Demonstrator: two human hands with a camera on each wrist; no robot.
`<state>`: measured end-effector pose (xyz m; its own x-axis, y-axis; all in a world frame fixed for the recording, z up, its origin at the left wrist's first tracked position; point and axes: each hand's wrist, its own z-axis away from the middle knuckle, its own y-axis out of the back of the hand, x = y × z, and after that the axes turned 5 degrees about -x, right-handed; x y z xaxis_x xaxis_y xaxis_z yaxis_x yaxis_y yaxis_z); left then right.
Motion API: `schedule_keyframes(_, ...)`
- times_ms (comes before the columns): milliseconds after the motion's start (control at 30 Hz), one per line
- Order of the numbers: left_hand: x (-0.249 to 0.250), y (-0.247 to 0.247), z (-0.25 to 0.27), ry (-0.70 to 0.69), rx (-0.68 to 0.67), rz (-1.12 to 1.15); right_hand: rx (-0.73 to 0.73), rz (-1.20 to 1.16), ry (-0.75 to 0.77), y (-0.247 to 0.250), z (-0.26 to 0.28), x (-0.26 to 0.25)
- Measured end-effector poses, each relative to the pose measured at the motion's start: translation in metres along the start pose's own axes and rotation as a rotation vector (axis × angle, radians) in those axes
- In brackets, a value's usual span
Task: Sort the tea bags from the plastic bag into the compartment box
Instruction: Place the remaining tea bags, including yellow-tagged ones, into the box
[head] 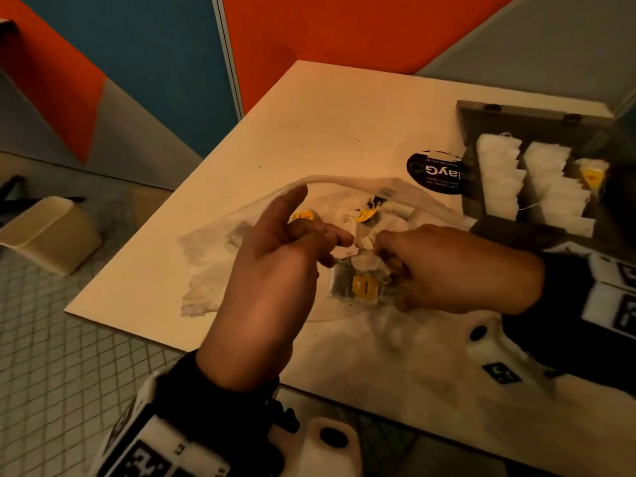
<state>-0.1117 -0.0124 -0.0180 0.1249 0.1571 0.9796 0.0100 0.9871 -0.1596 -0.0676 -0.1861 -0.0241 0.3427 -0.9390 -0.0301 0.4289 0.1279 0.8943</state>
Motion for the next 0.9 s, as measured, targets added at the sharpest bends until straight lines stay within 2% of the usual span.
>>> schedule_keyframes(200, -0.005, 0.004, -0.007, 0.026, 0.048, 0.002, 0.046, -0.231, -0.018, 0.009, -0.003, 0.009)
schedule_keyframes(333, -0.01, 0.005, -0.01, 0.073, 0.049, -0.065, 0.136, -0.432, 0.001, 0.02, -0.002, 0.009)
schedule_keyframes(433, -0.015, 0.004, -0.013, 0.113, -0.056, -0.265, 0.184, -0.458, -0.009, 0.021, 0.001, 0.003)
schedule_keyframes(600, -0.022, -0.003, -0.017, 0.067, -0.326, -0.877, 0.168, -0.238, -0.093, 0.01, 0.01, -0.007)
schedule_keyframes(733, -0.028, -0.015, -0.022, -0.021, -0.329, -1.193, 0.134, -0.165, -0.09, 0.002, 0.003, -0.009)
schedule_keyframes(900, -0.029, -0.021, -0.025, -0.072, -0.288, -1.312, 0.075, -0.198, -0.085, 0.004, -0.006, -0.006)
